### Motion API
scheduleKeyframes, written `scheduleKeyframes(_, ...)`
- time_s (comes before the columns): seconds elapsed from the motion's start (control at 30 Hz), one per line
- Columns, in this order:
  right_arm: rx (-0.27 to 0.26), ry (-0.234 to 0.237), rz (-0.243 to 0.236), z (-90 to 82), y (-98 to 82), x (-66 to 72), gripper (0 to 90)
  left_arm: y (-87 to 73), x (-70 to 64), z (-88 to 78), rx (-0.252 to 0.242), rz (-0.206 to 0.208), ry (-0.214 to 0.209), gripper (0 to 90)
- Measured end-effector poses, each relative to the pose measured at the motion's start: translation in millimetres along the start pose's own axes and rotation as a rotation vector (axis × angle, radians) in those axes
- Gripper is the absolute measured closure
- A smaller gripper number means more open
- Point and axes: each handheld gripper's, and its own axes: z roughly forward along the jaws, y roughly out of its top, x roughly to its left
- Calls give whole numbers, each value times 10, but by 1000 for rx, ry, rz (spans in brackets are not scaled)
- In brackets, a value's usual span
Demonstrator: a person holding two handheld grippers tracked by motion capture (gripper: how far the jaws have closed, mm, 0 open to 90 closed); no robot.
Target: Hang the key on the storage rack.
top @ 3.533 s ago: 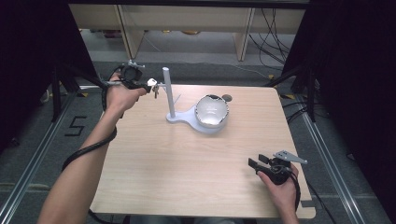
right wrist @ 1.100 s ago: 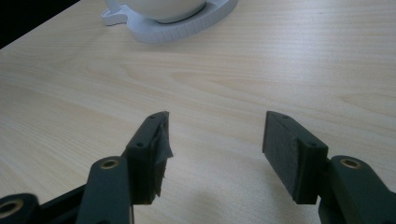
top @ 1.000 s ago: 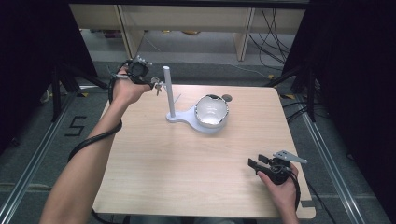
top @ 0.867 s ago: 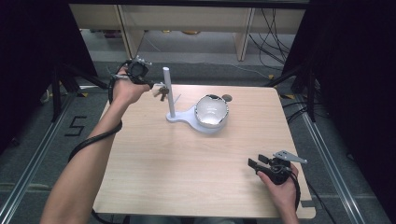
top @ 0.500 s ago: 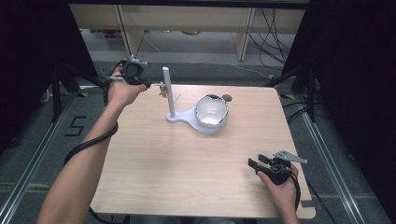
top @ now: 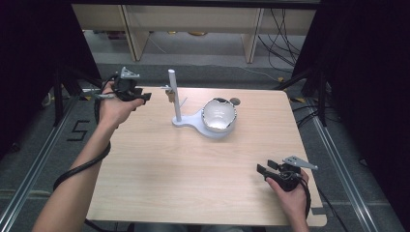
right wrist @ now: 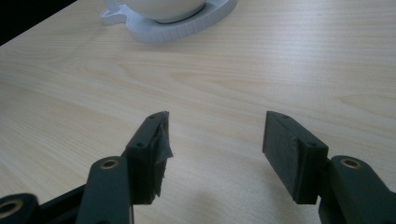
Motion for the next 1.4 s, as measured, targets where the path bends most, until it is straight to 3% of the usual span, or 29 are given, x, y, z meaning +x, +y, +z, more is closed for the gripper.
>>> scheduleKeyframes(0.3,-26,10,-30,11,1,-25,421,-267,-68,-190,-50,-43,-8,493)
scheduleKeyframes(0.33,-16,11,5,9,-4,2,421,-287,-70,-214,-53,-42,-7,486)
scheduleKeyframes(0.37,-23,-2,-39,12,0,-26,421,-302,-81,-225,-64,-52,-5,475)
scheduleKeyframes(0.4,-12,8,12,7,-2,11,421,-324,-89,-255,-67,-52,-4,469)
scheduleKeyframes(0.43,-15,4,12,7,-2,13,421,-344,-107,-269,-80,-61,-4,461)
scheduleKeyframes(0.53,-24,-2,-39,10,0,-27,420,-447,-146,-328,-97,-55,-7,438)
scheduleKeyframes(0.57,-14,7,5,6,-3,3,420,-479,-163,-331,-114,-67,-8,427)
scheduleKeyframes(0.6,-20,-1,-29,5,2,-20,420,-521,-176,-351,-119,-68,-2,420)
scheduleKeyframes(0.63,-22,-4,-29,6,2,-17,420,-569,-198,-365,-131,-77,0,414)
scheduleKeyframes(0.67,-11,8,10,5,-2,9,420,-622,-213,-379,-140,-76,0,409)
scheduleKeyframes(0.77,-18,-4,-27,3,1,-22,420,-807,-271,-423,-176,-84,7,391)
scheduleKeyframes(0.87,-23,6,-29,13,0,-28,421,-1027,-329,-464,-217,-86,16,377)
scheduleKeyframes(0.93,-18,7,14,12,-3,16,421,-1197,-368,-485,-229,-101,24,371)
scheduleKeyframes(0.97,-4,1,1,-4,2,9,421,-1287,-390,-487,-240,-106,24,369)
scheduleKeyframes(1.2,-3,-8,-18,12,2,8,421,-1939,-563,-403,-240,-124,6,366)
scheduleKeyframes(1.4,-11,-6,-21,17,-3,6,422,-2351,-589,-304,-244,-195,8,357)
